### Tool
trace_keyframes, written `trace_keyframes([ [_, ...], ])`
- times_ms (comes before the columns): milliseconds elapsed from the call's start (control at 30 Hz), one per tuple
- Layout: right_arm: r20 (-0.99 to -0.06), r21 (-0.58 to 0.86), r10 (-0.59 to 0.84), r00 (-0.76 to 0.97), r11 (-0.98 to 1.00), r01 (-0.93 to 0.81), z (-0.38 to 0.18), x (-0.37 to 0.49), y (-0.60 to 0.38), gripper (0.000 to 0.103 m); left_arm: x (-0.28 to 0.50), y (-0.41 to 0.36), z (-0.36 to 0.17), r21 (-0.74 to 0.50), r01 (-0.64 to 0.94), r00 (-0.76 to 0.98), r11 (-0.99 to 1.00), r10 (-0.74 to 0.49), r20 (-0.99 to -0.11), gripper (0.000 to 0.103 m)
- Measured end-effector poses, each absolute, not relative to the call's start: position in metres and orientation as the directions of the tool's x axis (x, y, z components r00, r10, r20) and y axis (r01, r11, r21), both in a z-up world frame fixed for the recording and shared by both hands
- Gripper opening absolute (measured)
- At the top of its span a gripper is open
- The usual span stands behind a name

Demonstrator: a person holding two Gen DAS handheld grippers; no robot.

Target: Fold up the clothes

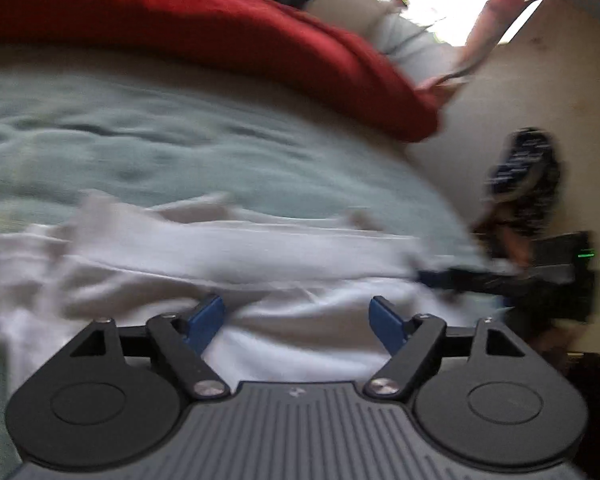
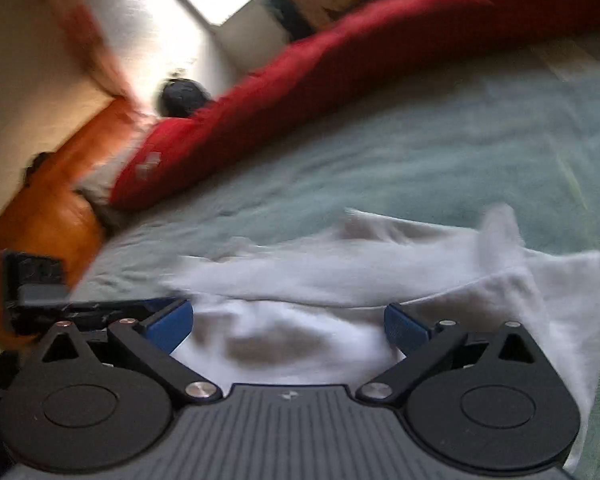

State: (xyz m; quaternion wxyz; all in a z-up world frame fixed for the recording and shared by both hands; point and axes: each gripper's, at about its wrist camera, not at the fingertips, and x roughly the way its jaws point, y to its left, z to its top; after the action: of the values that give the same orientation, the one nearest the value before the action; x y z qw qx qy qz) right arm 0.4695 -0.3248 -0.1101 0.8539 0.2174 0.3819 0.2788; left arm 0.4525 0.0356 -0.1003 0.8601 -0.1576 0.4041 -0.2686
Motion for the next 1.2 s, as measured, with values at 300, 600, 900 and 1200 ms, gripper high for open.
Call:
trace_keyframes([
  [300, -0.472, 0.577, 0.592, 0.653, 0.767, -0.279, -0.081, 0.438, -0.349, 0.103, 0.423, 0.049, -0.069, -0.428, 0.345, 0.589, 0.835, -0.548, -0.594, 0.075],
  [600, -0.358, 0.748, 0.854, 0.378, 0.505, -0.432, -0.082, 0.432, -0.281, 0.103, 0.366, 0.065, -0.081, -0.409, 0.350, 0.553, 0.843, -0.538, -0.636, 0.075],
  [900, -0.397, 0.761, 0.718, 0.571, 0.606, -0.232, -0.096, 0.460, -0.291, 0.099, 0.335, 0.097, -0.083, -0.388, 0.308, 0.579, 0.869, -0.494, -0.648, 0.075],
  [1200, -0.486, 0.655, 0.718, 0.498, 0.677, -0.336, -0.066, 0.380, -0.307, 0.103, 0.278, 0.077, -0.078, -0.311, 0.406, 0.563, 0.859, -0.503, -0.656, 0.076],
])
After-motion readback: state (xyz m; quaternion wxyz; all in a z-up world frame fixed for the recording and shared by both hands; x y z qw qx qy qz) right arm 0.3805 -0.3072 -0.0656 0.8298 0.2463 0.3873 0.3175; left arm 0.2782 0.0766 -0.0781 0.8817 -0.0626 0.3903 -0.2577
